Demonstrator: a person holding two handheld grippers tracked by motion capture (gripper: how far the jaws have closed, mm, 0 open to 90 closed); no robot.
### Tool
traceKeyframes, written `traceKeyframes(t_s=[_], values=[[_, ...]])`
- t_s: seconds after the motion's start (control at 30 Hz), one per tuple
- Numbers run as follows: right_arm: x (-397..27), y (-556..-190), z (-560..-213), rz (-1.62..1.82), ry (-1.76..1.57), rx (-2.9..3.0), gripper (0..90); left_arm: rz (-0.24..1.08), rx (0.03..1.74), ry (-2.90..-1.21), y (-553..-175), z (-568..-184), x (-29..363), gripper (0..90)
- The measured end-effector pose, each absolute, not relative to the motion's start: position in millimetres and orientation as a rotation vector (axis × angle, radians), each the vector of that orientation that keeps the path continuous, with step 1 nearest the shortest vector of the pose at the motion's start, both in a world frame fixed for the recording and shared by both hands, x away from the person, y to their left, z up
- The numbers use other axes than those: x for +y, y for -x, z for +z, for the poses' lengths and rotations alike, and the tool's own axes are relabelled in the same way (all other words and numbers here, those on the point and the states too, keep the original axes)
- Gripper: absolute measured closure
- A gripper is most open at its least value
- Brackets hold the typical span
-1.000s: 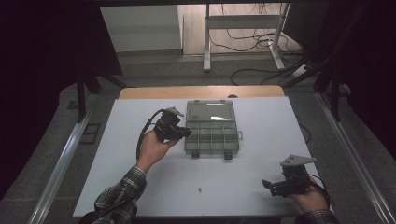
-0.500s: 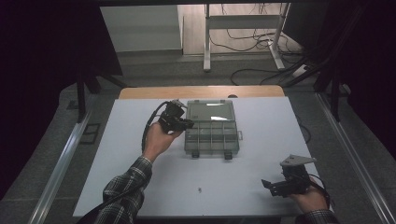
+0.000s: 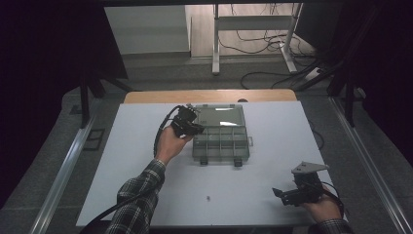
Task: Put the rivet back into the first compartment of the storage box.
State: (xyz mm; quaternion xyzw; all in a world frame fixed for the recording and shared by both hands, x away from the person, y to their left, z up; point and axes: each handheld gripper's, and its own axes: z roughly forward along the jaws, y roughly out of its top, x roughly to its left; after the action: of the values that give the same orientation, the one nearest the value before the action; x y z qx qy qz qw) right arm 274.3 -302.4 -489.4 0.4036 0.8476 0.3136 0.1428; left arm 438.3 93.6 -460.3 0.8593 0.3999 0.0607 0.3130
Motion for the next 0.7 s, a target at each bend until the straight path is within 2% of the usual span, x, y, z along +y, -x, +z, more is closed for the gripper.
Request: traceKeyframes(t_s=[0.27, 0.37, 0.7], values=[[-302.5, -274.1, -489.9, 0.905, -1.163, 2.451, 0.0, 0.106, 1.077, -2.252, -444.2, -474.9, 96.5, 80.8], [-302.5, -274.1, -489.9, 0.906, -1.163, 2.451, 0.0, 0.108, 1.074, -2.233, -443.7, -474.1, 95.6, 71.0], [-302.3, -273.6, -489.8, 0.897, -1.161, 2.454, 0.0, 0.119, 1.071, -2.235, -437.3, -467.2, 96.9, 49.3]])
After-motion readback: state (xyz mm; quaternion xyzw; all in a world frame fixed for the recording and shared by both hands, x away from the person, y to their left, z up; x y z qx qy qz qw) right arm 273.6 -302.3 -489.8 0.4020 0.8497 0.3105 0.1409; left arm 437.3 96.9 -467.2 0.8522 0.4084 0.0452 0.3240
